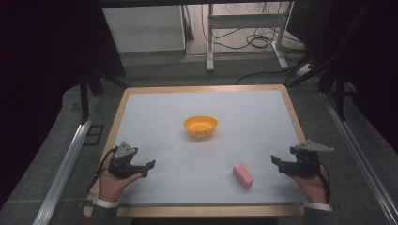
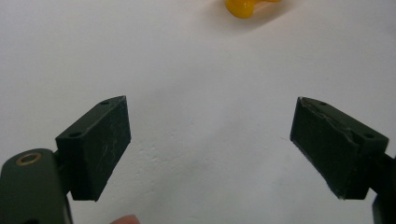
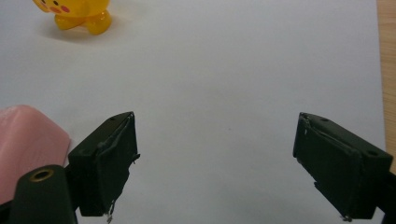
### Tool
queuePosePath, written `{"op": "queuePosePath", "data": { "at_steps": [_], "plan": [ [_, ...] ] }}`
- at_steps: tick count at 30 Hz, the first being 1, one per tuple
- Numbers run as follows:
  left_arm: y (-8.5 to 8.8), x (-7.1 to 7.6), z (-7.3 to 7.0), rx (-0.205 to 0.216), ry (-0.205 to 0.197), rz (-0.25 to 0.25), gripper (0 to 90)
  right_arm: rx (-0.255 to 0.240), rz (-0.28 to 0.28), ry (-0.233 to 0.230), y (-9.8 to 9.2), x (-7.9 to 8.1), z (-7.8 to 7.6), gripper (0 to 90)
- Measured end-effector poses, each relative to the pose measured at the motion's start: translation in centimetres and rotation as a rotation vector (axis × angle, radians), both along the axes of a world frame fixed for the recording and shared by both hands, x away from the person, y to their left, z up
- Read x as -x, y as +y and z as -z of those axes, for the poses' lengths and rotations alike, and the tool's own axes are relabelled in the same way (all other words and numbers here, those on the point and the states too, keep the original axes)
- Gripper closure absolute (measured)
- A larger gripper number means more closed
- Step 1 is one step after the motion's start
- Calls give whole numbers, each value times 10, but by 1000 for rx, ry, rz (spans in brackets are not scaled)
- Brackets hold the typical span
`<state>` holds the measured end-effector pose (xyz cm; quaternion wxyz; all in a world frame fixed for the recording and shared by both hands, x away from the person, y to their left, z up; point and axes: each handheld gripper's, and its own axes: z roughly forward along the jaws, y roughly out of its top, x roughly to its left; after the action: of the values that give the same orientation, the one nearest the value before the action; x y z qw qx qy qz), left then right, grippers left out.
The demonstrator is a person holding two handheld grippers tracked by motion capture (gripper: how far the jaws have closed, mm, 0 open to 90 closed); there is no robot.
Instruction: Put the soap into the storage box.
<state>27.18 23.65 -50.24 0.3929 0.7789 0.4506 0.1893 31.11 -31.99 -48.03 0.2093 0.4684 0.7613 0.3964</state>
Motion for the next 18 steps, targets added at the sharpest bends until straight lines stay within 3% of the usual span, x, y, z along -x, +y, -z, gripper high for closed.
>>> {"op": "queuePosePath", "data": {
  "at_steps": [12, 18],
  "plan": [
    [-2, -2, 0, -19, 11, 1, 122, -8, 5, -14, -3, 2, -3, 154],
    [-1, -1, -1, -9, 10, 3, 123, -32, -2, -11, -3, 4, -8, 164]
  ]
}}
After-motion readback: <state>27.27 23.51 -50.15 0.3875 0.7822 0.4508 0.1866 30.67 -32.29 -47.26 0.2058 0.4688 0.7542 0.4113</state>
